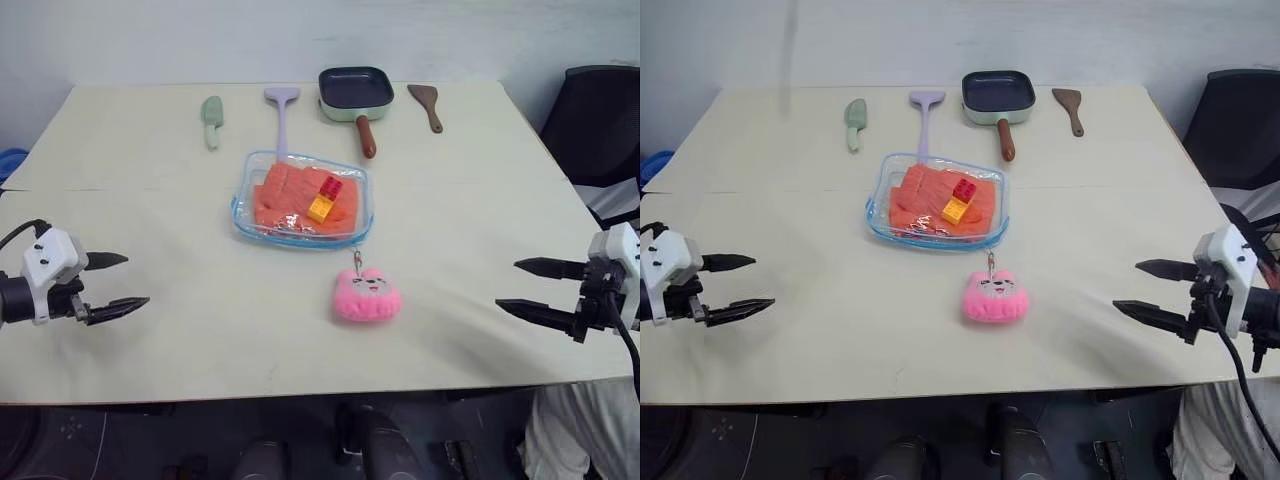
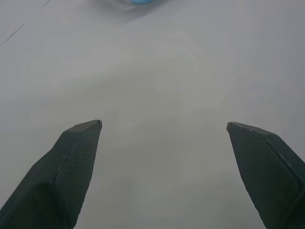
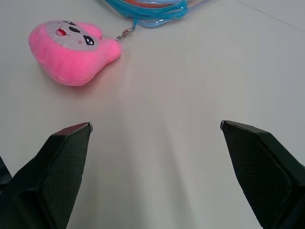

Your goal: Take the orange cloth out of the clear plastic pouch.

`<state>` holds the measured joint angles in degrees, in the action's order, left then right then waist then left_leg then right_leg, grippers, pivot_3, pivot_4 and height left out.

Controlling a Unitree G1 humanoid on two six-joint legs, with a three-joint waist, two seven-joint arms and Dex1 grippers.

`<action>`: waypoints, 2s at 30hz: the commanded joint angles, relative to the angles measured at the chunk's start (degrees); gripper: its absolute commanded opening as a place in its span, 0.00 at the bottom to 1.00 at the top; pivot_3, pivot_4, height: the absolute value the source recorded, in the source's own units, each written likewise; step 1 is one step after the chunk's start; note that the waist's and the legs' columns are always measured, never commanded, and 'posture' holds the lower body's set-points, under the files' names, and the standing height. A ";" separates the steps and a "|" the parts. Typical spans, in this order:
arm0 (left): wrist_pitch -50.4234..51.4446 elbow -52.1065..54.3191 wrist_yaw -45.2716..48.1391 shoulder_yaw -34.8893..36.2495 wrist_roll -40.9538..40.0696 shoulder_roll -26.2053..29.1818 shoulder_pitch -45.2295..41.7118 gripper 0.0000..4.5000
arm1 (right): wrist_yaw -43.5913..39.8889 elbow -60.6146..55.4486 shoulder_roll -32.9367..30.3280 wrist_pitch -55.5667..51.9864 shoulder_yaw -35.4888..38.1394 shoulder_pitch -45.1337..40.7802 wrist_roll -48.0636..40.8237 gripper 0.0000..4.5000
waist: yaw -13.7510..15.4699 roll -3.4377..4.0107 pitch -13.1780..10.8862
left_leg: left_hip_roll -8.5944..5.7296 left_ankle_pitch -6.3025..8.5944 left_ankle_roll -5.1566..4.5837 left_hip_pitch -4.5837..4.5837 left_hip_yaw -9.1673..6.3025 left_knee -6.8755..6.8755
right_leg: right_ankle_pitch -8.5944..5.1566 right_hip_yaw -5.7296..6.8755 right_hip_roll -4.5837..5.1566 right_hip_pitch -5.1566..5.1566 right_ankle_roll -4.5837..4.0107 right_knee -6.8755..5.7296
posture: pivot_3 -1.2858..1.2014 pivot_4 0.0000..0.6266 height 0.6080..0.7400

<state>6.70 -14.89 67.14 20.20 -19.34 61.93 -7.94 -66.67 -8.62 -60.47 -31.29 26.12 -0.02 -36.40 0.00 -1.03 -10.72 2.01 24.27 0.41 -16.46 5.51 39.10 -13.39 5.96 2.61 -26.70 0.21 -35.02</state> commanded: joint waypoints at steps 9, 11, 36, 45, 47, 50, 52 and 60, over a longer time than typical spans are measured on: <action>-0.25 2.43 -3.10 0.84 1.47 -1.31 1.50 0.99 | 1.26 -1.59 0.79 0.70 1.20 -1.07 0.50 1.00 | -0.02 0.02 -0.01 | 0.01 -0.02 0.07 0.09 0.01 0.00 | 0.00 -0.01 0.01 0.00 0.00 -0.04 | 0.52 0.24 1.00; 0.65 2.74 -3.24 0.79 1.30 -1.34 1.56 0.99 | 1.56 -1.56 1.04 0.81 1.10 -1.41 0.61 1.00 | 0.01 0.02 -0.01 | 0.01 -0.02 0.07 0.10 0.01 0.00 | 0.00 -0.01 0.01 0.00 0.00 -0.05 | 0.52 0.24 1.00; 37.39 28.40 -34.89 -15.89 -6.23 -26.64 -25.55 0.99 | 29.68 -28.37 17.02 -11.99 -5.74 -7.12 -9.04 1.00 | 1.05 -0.02 0.00 | -0.23 -0.30 0.38 0.04 -0.02 0.07 | 0.04 -0.22 0.06 0.20 0.03 -0.36 | 0.52 0.24 1.00; 33.64 7.77 -47.77 -30.61 9.57 -43.26 -41.57 0.99 | 36.87 -33.98 20.50 -14.06 -12.07 -11.45 -10.99 1.00 | 1.21 -0.02 0.01 | -0.23 -0.40 0.46 -0.02 0.00 0.08 | 0.05 -0.19 -0.08 0.14 0.03 -0.52 | 0.52 0.24 1.00; 31.17 3.47 -49.06 -31.42 11.95 -45.01 -43.12 0.99 | 37.37 -34.36 20.33 -14.06 -12.24 -11.59 -11.33 1.00 | 1.33 -0.03 0.00 | -0.24 -0.40 0.46 -0.02 -0.02 0.10 | 0.05 -0.18 -0.07 0.15 0.02 -0.48 | 0.52 0.24 1.00; 27.63 -3.89 -49.05 -32.29 13.72 -48.63 -45.60 0.99 | 38.00 -35.11 20.15 -13.97 -11.73 -11.54 -12.26 1.00 | 1.38 -0.04 0.00 | -0.24 -0.41 0.45 -0.03 -0.02 0.10 | 0.05 -0.18 -0.05 0.15 0.02 -0.41 | 0.52 0.24 1.00; 24.49 -9.63 -49.33 -32.81 15.30 -50.93 -47.54 0.99 | 38.45 -35.39 20.07 -13.90 -11.52 -11.66 -12.72 1.00 | 1.42 -0.04 0.00 | -0.24 -0.42 0.43 -0.04 -0.03 0.10 | 0.05 -0.17 -0.03 0.15 0.03 -0.39 | 0.52 0.24 1.00; 15.21 -27.95 -53.38 -31.22 19.74 -55.83 -53.27 0.86 | 40.28 -36.54 19.48 -13.92 -10.95 -11.26 -13.31 1.00 | 1.33 -0.07 -0.02 | -0.25 -0.42 0.41 -0.06 -0.06 0.11 | 0.05 -0.11 -0.02 0.15 0.03 -0.33 | 0.52 0.24 1.00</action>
<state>24.29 -41.41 14.86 -12.05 -0.90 6.15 -59.58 -27.04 -42.70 -40.19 -45.50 13.70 -10.91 -48.55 1.33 -1.10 -10.74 1.77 23.84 0.82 -16.52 5.45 39.20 -13.34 5.85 2.59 -26.55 0.24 -35.34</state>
